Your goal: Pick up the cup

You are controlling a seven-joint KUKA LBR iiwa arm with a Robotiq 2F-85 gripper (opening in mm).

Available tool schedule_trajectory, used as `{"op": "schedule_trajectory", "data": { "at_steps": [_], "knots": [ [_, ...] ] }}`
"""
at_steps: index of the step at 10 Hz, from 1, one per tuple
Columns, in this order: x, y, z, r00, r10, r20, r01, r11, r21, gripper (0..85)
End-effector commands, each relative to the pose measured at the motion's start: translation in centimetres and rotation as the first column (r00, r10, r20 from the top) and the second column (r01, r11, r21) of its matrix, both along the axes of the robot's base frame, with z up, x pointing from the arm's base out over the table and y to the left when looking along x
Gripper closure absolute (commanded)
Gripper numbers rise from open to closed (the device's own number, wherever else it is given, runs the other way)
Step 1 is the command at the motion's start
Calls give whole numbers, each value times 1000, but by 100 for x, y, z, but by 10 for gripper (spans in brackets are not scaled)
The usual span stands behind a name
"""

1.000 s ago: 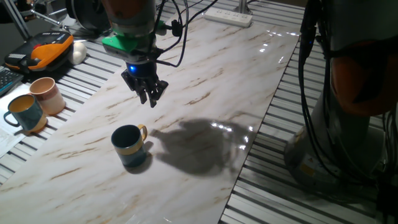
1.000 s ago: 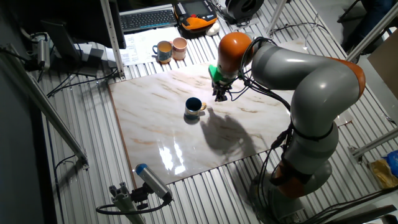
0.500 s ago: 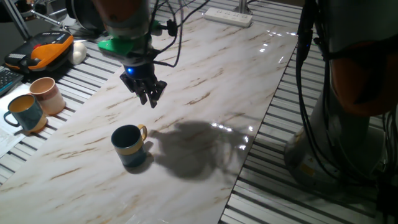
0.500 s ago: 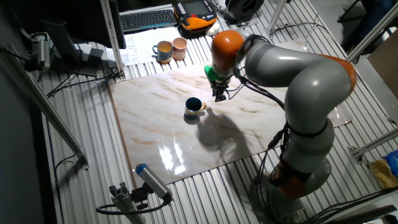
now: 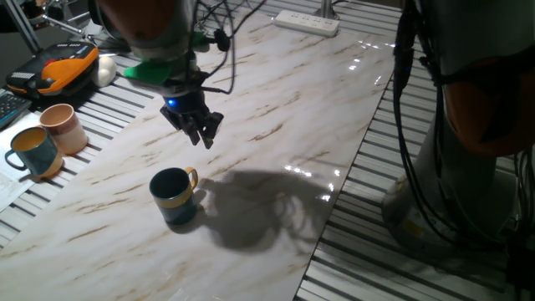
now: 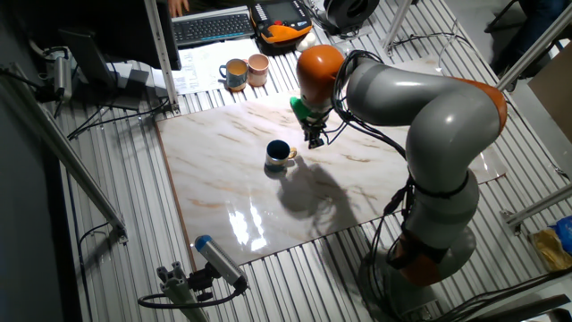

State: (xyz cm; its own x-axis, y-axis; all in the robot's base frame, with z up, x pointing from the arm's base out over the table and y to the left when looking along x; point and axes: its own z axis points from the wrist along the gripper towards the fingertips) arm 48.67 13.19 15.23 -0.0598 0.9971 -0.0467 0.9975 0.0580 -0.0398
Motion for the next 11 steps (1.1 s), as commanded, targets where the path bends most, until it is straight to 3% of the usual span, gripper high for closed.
{"op": "schedule_trajectory", "data": {
  "at_steps": [1,3,5,8,9,11],
  "knots": [
    [7,-9,-9,1000,0,2,0,1000,2,510],
    [7,-9,-9,1000,-2,-24,1,1000,-28,510],
    [7,-9,-9,999,-24,35,22,999,41,510],
    [7,-9,-9,997,-38,65,33,997,76,510],
    [7,-9,-9,997,-36,65,31,997,76,510],
    [7,-9,-9,999,-31,35,30,999,42,510]
  ]
}}
